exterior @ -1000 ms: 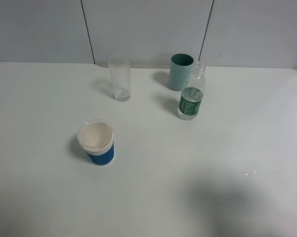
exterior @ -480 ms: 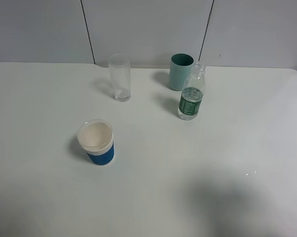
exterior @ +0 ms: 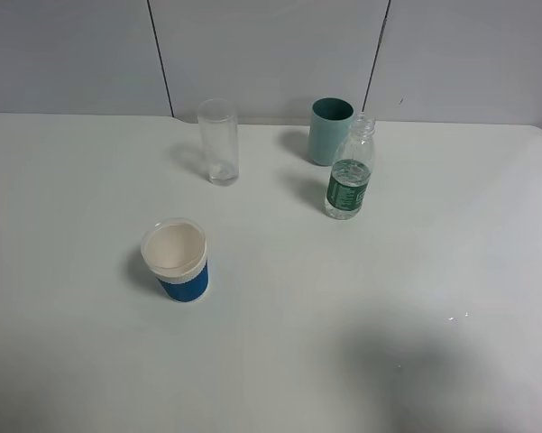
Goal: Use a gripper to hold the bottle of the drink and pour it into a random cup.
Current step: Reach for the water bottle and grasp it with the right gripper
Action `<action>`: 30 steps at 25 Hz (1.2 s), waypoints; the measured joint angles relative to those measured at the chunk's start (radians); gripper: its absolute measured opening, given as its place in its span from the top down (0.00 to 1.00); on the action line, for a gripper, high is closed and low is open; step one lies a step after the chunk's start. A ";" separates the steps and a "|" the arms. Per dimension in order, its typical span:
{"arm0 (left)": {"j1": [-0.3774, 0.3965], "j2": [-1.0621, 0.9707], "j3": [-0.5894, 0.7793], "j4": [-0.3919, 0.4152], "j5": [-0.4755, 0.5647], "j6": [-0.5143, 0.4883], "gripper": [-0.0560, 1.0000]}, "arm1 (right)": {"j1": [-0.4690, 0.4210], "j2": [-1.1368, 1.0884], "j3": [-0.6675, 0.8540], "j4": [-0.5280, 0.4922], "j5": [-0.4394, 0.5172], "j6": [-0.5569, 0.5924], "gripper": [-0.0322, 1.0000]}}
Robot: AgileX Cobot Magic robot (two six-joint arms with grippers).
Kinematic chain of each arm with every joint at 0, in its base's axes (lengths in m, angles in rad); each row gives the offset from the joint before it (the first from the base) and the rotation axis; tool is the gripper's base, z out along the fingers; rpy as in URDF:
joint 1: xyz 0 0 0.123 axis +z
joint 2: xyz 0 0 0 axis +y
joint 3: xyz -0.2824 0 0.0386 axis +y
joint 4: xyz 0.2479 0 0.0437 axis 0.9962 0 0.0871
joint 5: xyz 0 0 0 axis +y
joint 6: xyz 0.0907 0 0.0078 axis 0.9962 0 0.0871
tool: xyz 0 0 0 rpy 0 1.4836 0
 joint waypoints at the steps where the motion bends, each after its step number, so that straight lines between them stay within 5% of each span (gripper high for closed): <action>1: 0.000 0.000 0.000 0.000 0.000 0.000 0.01 | 0.000 0.000 0.000 0.000 0.000 0.000 0.21; 30: 0.000 0.000 0.000 0.000 0.000 0.000 0.01 | 0.023 0.284 0.001 0.032 -0.001 -0.050 0.21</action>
